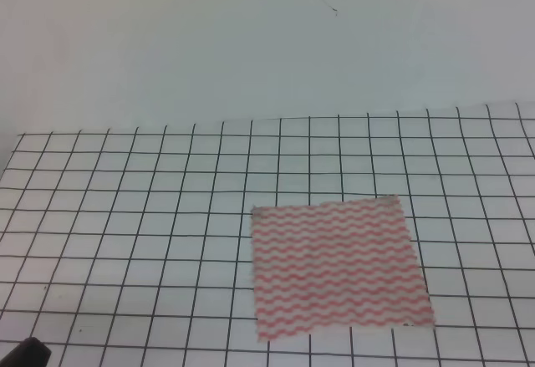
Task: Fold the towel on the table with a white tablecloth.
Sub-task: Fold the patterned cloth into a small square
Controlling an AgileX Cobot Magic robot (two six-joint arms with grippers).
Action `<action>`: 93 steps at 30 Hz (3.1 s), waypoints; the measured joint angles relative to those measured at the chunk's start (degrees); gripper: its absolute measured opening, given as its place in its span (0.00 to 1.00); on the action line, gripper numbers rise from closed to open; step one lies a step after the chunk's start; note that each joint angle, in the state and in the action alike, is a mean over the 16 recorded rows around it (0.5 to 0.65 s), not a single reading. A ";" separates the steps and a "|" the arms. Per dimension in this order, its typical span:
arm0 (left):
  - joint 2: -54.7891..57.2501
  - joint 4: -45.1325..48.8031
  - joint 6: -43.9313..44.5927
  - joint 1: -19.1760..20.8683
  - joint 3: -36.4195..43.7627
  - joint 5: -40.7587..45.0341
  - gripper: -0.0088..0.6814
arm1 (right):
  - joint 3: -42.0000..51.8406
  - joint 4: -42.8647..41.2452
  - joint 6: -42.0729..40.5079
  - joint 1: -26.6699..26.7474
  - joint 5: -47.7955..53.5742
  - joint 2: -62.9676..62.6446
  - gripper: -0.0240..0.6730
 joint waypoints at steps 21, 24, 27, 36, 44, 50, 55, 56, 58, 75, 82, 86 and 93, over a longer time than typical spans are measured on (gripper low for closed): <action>0.66 -31.96 0.27 0.00 -0.81 -5.84 0.01 | -1.66 20.99 -13.25 0.00 2.18 0.23 0.03; 0.66 -32.46 1.95 0.00 -0.81 -6.28 0.01 | -3.71 19.19 -18.52 0.00 5.10 1.40 0.03; 0.66 -32.80 5.24 0.00 -0.90 -5.97 0.01 | -6.61 15.50 -23.41 0.00 8.91 3.86 0.03; 3.14 -30.73 18.68 0.02 -4.13 -1.93 0.01 | -18.98 2.08 -29.55 1.35 18.53 20.65 0.03; 14.15 -23.89 28.19 0.07 -12.22 5.62 0.01 | -29.32 -6.01 -32.93 6.73 27.69 41.46 0.05; 27.06 -18.25 32.91 0.11 -19.98 12.00 0.01 | -33.76 -9.60 -34.92 10.67 32.78 54.12 0.12; 37.36 -14.05 34.91 0.11 -26.04 15.79 0.01 | -35.62 -13.09 -34.94 12.77 34.75 61.10 0.20; 39.30 -13.19 35.17 0.11 -27.16 16.49 0.01 | -35.92 -13.97 -34.83 13.21 34.80 62.13 0.22; 42.98 -11.39 35.69 0.11 -29.26 17.94 0.02 | -36.63 -16.24 -34.27 14.34 34.75 63.98 0.25; 60.44 -4.19 40.23 0.12 -37.86 27.43 0.31 | -49.75 -51.85 -14.33 32.31 30.92 83.07 0.31; 61.45 -4.59 41.37 0.12 -38.03 28.44 0.35 | -53.32 -59.98 -15.06 34.12 30.55 91.11 0.31; 61.48 -4.92 41.43 0.12 -38.03 28.77 0.35 | -53.93 -61.42 -19.23 34.14 29.88 94.12 0.31; 61.48 -5.50 41.31 0.12 -38.03 29.25 0.35 | -54.06 -61.37 -25.38 34.14 28.57 97.71 0.32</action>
